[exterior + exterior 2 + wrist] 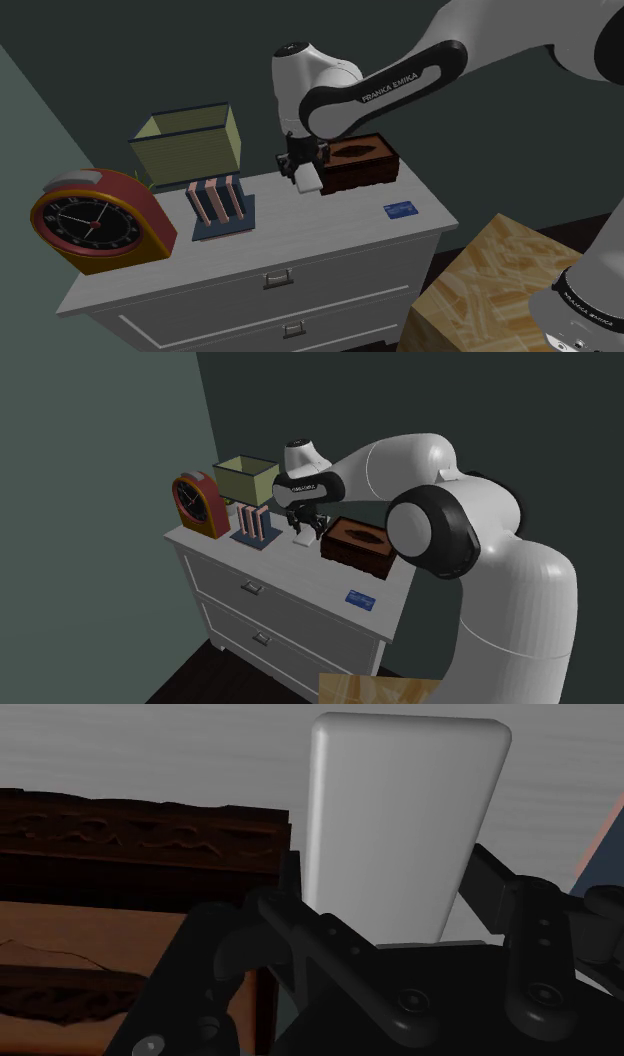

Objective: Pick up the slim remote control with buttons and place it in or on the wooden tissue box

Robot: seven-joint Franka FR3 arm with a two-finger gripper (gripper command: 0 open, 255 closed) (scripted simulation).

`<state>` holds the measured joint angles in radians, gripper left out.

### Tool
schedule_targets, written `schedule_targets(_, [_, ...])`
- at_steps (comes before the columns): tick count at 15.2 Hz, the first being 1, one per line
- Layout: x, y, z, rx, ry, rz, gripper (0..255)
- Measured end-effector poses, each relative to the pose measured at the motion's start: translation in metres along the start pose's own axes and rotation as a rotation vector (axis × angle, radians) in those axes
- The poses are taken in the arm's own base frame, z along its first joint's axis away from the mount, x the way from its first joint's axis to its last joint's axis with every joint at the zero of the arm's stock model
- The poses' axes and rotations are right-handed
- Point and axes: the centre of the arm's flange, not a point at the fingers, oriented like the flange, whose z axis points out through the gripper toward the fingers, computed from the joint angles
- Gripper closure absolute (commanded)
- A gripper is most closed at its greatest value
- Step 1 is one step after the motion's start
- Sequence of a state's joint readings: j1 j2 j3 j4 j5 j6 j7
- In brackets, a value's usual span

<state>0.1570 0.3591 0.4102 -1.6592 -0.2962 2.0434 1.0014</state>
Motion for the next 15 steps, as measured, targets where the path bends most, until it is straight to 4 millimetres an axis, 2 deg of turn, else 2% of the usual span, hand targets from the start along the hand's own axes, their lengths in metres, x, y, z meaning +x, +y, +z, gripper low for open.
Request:
schedule_targets(13, [0.009,0.001,-0.069,0.000,0.000,0.000,255])
schedule_targets(15, [0.011,0.006,-0.074,0.000,0.000,0.000,255])
